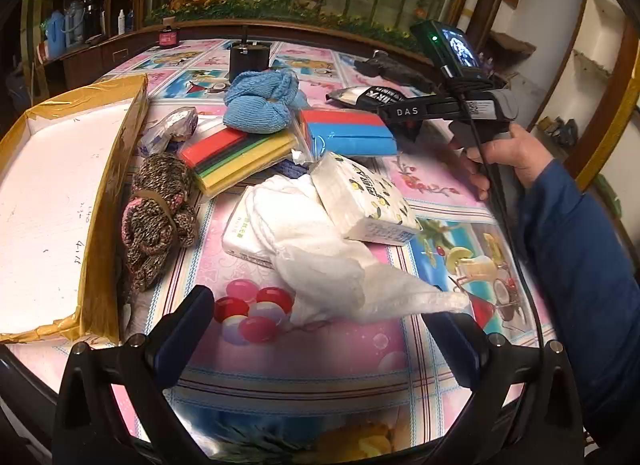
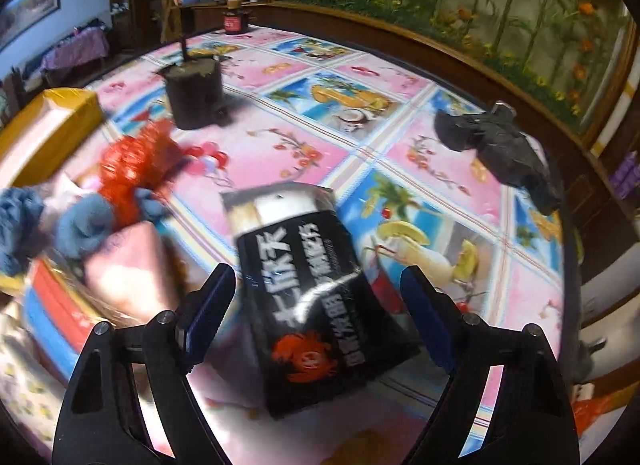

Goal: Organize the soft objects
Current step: 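Grasp the white cloth with the left gripper while the right gripper grasps the black snack bag, then carry the white cloth and black snack bag over the white box with both grippers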

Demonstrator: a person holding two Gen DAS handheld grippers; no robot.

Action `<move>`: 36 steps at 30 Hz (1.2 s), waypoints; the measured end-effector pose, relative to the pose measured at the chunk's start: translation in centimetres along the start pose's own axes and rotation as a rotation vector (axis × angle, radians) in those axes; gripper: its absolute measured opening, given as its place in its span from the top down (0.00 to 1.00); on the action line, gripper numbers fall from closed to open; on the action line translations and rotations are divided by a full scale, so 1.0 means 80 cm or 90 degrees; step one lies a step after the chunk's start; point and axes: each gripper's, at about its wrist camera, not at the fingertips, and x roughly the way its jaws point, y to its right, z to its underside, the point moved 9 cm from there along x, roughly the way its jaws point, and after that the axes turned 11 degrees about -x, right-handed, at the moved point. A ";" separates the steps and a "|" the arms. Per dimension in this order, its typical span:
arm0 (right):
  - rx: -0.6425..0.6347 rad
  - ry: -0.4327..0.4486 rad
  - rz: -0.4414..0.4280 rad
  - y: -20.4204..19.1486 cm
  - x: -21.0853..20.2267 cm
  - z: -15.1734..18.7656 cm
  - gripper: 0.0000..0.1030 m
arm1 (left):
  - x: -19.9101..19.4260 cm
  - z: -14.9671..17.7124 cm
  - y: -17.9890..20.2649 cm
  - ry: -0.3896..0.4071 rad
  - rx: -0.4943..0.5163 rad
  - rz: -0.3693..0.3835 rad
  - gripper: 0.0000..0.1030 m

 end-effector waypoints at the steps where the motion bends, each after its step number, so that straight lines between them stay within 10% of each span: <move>1: 0.009 0.002 -0.027 -0.001 0.001 0.003 0.38 | 0.002 -0.001 0.002 -0.003 0.002 -0.011 0.01; 7: 0.078 0.026 -0.067 0.012 -0.023 0.000 0.51 | 0.017 -0.009 0.009 -0.012 -0.005 -0.059 0.02; 9: 0.106 0.062 -0.083 0.016 -0.041 -0.008 0.51 | 0.024 -0.016 0.005 -0.009 -0.018 -0.068 0.27; 11: 0.140 0.088 -0.095 0.020 -0.055 -0.013 0.51 | 0.027 -0.023 0.003 0.010 -0.023 -0.062 0.76; 24: 0.162 0.240 -0.201 -0.031 -0.150 -0.060 0.50 | -0.046 -0.045 -0.015 0.084 -0.087 -0.005 0.78; 36: 0.034 0.242 -0.339 -0.221 -0.196 -0.088 0.50 | -0.151 -0.064 -0.136 0.199 -0.180 -0.073 0.78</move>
